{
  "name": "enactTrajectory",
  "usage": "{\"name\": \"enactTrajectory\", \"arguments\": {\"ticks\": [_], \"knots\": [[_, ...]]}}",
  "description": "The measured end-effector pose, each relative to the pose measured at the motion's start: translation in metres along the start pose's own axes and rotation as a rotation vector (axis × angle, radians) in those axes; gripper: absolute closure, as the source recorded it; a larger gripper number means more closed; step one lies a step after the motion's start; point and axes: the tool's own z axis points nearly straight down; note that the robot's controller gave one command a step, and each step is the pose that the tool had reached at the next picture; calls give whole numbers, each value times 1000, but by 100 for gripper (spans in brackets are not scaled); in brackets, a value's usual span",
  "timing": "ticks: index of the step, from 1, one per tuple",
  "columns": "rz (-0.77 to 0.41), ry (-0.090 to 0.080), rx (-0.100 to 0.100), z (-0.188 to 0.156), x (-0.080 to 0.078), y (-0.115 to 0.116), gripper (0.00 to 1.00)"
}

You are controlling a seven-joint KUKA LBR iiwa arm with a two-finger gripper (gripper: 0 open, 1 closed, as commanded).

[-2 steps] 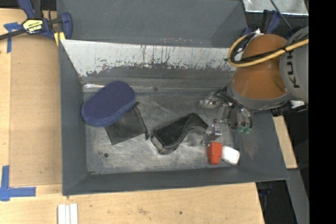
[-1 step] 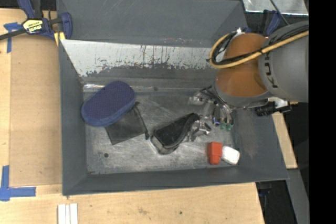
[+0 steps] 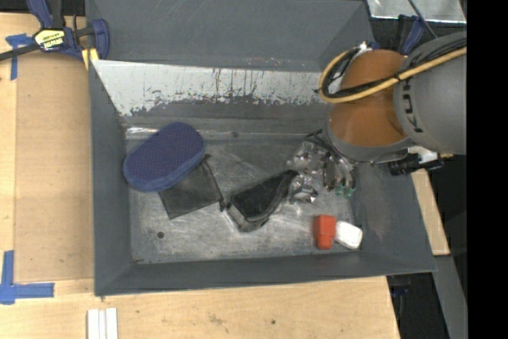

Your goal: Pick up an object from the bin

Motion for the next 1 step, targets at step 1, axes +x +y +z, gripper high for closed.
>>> {"name": "enactTrajectory", "arguments": {"ticks": [1], "knots": [[-22, -20, -2, 3, 50, 18, 100]]}}
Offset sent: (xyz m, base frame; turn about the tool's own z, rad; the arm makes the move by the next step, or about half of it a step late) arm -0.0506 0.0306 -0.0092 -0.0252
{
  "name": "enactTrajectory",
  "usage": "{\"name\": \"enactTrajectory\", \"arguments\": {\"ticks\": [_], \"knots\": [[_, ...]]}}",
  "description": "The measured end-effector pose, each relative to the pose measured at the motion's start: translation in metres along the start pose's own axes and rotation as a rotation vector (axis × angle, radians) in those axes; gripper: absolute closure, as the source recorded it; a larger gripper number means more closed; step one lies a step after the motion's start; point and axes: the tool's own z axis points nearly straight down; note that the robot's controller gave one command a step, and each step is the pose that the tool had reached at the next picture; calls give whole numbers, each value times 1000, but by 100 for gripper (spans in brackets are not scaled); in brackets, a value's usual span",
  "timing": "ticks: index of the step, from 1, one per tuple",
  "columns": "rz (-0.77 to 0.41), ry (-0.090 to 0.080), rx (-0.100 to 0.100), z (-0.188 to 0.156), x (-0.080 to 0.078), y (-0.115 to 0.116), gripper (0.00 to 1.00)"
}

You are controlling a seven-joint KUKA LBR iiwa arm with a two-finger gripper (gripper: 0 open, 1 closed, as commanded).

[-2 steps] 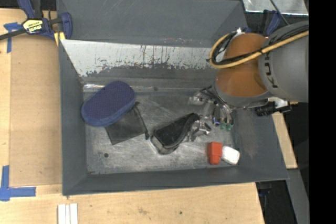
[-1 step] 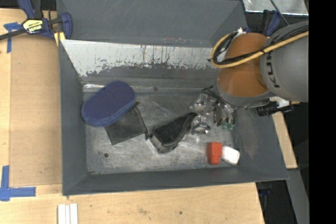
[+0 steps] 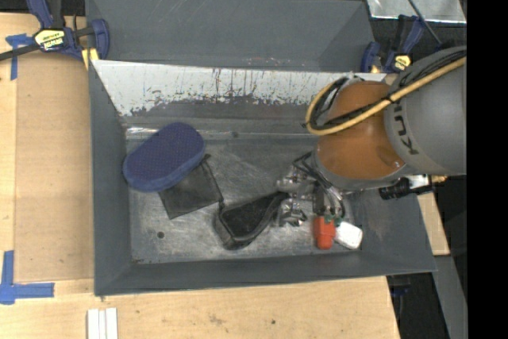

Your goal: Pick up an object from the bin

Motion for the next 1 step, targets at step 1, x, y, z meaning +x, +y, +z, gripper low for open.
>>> {"name": "enactTrajectory", "arguments": {"ticks": [1], "knots": [[-20, 17, 0, -130, -10, 0, 100]]}}
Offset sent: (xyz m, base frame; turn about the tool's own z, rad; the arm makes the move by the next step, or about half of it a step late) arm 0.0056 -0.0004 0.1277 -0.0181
